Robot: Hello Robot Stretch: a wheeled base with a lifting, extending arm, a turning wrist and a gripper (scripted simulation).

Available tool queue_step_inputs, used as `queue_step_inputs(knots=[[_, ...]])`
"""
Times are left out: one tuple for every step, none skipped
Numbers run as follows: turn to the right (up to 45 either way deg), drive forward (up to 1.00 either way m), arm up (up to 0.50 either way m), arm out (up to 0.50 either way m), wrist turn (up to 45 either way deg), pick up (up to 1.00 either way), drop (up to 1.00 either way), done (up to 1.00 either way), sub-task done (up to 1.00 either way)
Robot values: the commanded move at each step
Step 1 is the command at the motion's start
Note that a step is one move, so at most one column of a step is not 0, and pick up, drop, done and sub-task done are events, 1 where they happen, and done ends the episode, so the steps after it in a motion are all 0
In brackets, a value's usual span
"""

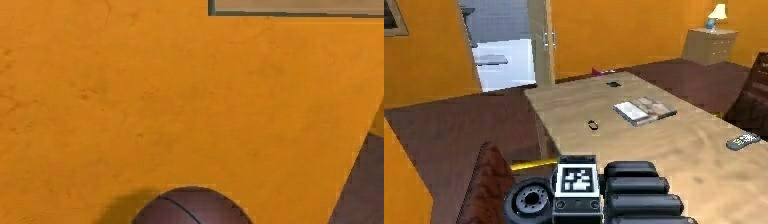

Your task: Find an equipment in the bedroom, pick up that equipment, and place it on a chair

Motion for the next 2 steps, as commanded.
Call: queue_step_inputs(knots=[[-45.0,0.00,0.00,0.00,0.0,0.00,0.00,0.00,0.00],[-21.0,0.00,0.00,0.00,0.0,0.00,0.00,0.00,0.00]])
